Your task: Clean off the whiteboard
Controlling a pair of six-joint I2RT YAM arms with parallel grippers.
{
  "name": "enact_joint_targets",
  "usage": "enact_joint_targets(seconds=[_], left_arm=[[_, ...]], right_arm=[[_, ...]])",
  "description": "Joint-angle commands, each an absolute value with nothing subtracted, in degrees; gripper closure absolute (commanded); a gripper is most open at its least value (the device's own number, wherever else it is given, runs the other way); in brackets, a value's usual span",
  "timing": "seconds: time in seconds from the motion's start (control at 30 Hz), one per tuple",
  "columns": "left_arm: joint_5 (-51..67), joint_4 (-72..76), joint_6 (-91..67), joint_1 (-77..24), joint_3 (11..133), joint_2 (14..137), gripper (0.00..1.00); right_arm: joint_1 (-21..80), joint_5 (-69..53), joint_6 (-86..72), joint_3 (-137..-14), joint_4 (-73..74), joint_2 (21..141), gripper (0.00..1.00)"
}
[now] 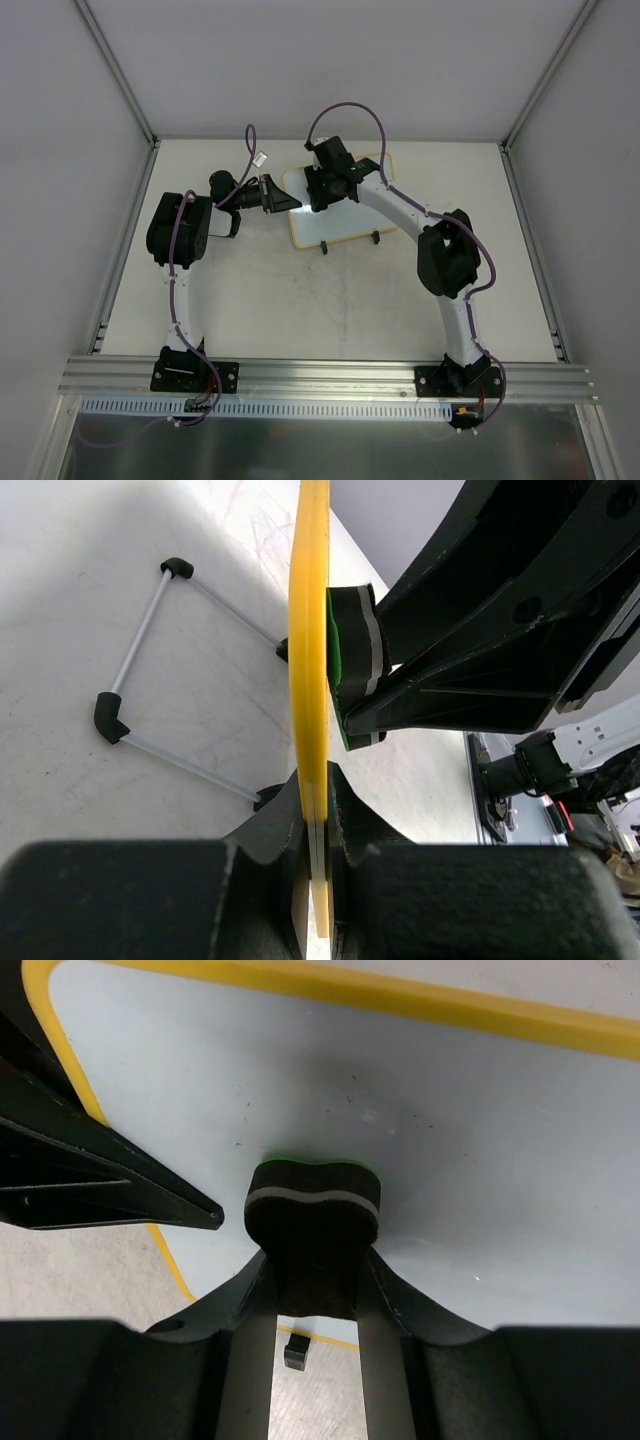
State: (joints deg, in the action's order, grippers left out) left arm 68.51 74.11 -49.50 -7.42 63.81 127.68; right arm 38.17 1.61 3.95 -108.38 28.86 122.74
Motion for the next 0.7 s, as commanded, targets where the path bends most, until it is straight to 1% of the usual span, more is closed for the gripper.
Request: enact_joint_targets(seconds=[0.0,0.17,0.43,0.67], left_arm=[[74.0,77.96,-43.95,-8.96,63.02,124.98,1.0],[74.09,77.96,-43.95,-8.96,63.1,125.07,1.0],[74.0,77.78,-43.95,-8.96,63.11,124.98,1.0],[74.09,77.96,-43.95,-8.96,63.02,125.07,1.0]], right_arm=[[35.08,1.93,3.25,-106.97,27.51,123.4,1.0],[31.3,2.81,2.29,-101.88,27.42,120.94,1.0],[23.74,5.54,0.18,-88.17,22.77,115.23,1.0],[17.24,7.29,0.18,-84.2,21.8,112.94,1.0]])
